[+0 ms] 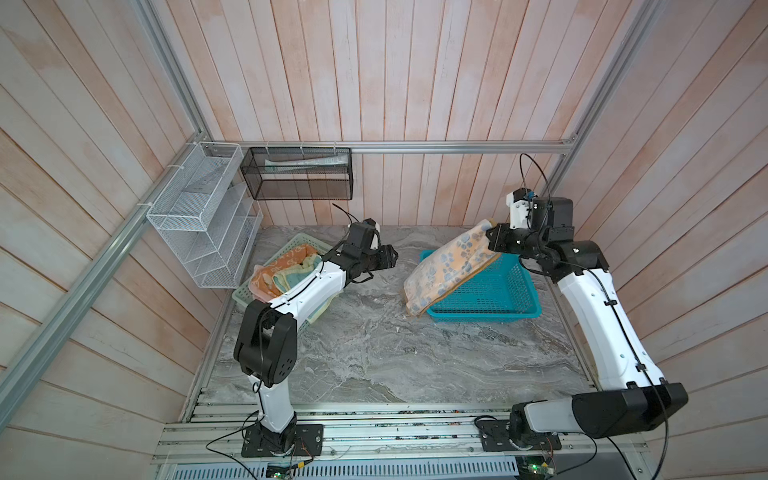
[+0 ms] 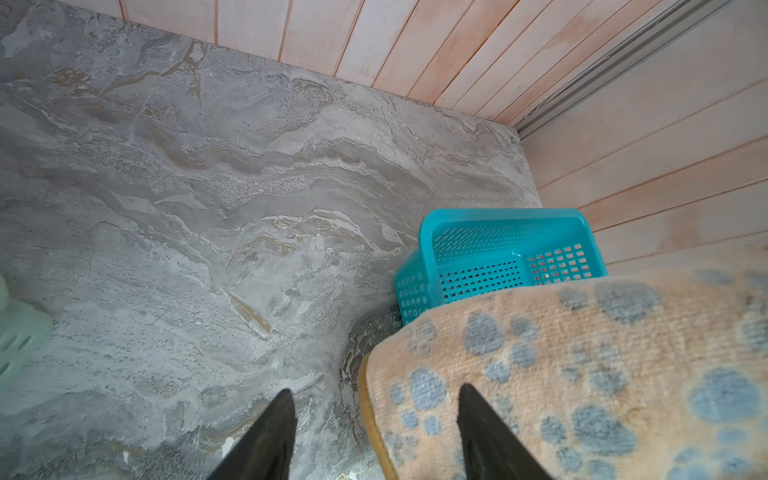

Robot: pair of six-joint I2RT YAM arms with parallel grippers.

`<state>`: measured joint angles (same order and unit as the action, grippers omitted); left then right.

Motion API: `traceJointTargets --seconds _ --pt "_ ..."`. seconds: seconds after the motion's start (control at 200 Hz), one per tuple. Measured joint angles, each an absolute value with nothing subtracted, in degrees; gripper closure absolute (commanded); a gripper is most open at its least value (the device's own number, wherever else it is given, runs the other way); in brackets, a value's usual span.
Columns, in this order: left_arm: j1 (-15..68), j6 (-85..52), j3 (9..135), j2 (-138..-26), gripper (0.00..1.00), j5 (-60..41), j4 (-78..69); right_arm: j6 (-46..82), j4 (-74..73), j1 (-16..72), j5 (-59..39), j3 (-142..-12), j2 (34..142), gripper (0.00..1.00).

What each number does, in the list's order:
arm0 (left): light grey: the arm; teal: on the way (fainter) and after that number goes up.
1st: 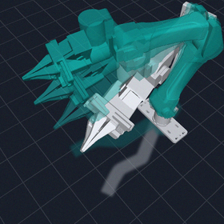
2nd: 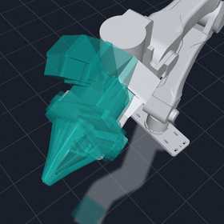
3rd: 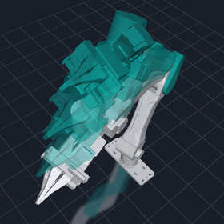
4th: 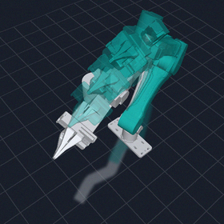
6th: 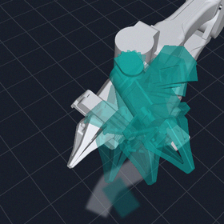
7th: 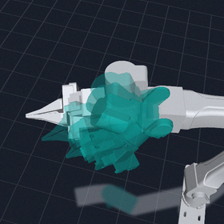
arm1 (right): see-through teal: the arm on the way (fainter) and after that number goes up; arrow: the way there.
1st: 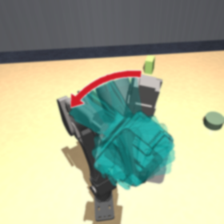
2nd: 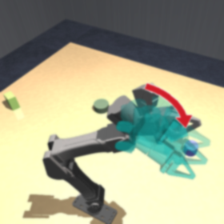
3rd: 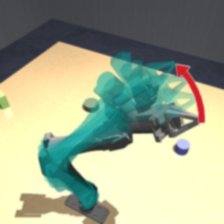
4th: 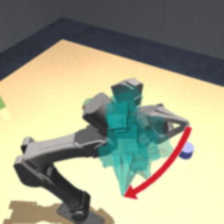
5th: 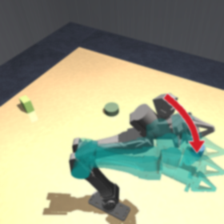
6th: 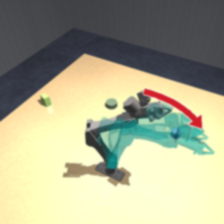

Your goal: Fold and stack the towels

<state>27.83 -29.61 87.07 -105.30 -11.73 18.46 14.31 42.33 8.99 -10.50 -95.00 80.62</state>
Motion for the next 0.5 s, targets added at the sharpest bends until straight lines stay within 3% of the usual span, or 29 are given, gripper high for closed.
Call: traceJointTargets --seconds 0.5 --pt "26.57 -29.63 83.92 -103.98 0.36 -11.79 16.91 13.06 47.27 8.97 -9.8 -113.12 85.58 1.0"
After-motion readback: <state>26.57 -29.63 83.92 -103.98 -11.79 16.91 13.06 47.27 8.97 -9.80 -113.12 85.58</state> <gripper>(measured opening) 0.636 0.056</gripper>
